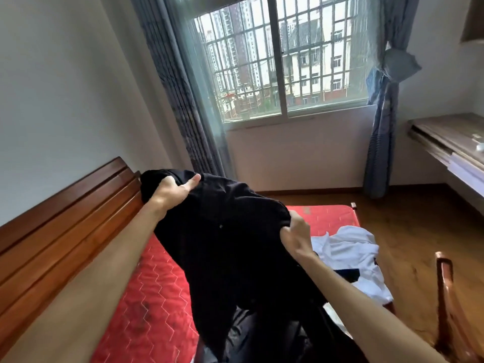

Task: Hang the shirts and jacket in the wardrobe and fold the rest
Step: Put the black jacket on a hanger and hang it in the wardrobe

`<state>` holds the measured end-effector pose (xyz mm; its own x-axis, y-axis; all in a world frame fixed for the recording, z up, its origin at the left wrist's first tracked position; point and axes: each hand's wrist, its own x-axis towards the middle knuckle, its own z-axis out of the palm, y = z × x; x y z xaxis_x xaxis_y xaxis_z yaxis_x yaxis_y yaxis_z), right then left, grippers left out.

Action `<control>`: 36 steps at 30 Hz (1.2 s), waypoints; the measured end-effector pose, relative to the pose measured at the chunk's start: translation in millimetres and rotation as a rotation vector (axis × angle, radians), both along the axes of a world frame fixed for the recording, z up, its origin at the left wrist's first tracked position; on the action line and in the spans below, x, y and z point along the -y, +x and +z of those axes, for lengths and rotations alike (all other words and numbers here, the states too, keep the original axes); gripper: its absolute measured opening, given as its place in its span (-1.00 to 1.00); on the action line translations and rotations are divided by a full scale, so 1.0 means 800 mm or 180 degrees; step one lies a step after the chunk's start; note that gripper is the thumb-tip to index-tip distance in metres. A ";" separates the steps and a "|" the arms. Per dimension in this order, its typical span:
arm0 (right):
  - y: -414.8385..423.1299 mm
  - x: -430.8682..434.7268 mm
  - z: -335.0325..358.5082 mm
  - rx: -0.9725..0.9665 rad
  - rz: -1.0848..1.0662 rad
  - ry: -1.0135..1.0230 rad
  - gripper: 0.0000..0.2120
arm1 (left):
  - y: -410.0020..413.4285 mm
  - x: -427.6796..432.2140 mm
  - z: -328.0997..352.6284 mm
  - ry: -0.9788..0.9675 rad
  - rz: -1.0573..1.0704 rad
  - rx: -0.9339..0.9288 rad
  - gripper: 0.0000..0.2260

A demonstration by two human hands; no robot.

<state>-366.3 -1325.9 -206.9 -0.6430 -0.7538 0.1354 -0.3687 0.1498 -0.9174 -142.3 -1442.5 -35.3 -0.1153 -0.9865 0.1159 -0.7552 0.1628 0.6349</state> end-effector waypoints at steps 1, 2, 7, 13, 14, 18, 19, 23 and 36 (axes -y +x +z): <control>-0.002 0.005 0.016 0.0003 0.0057 -0.0116 -0.82 | -0.002 -0.004 -0.009 0.0373 -0.0169 0.0213 -0.41; -0.004 0.010 0.031 -0.0019 0.0091 -0.0204 -0.83 | -0.006 -0.015 -0.017 0.0663 -0.0357 0.0545 -0.31; -0.005 0.033 0.104 -0.0198 0.0116 -0.0588 -0.85 | -0.041 -0.065 -0.096 0.0774 -0.1179 0.1444 0.28; 0.034 0.025 0.119 -0.1118 0.1355 -0.0376 -0.83 | -0.090 -0.076 -0.126 -0.1153 -0.1461 -0.0982 -0.11; 0.034 0.024 0.115 -0.1092 0.1445 -0.0420 -0.86 | -0.087 -0.070 -0.119 -0.1341 -0.1488 -0.0829 -0.29; 0.021 0.020 0.105 -0.1308 0.1577 -0.0522 -0.84 | -0.094 -0.062 -0.116 -0.1522 -0.1635 -0.0212 -0.56; 0.015 0.018 0.103 -0.1239 0.1574 -0.0515 -0.80 | -0.097 -0.057 -0.117 -0.1479 -0.1646 -0.0119 -0.54; -0.048 -0.003 0.085 -0.0407 0.1265 -0.0185 -0.63 | -0.086 -0.032 -0.114 -0.1404 -0.1461 0.0050 -0.82; -0.041 -0.038 -0.108 -0.0102 0.1285 0.1631 0.10 | -0.081 -0.038 -0.026 0.0944 -0.0667 -0.2616 -0.75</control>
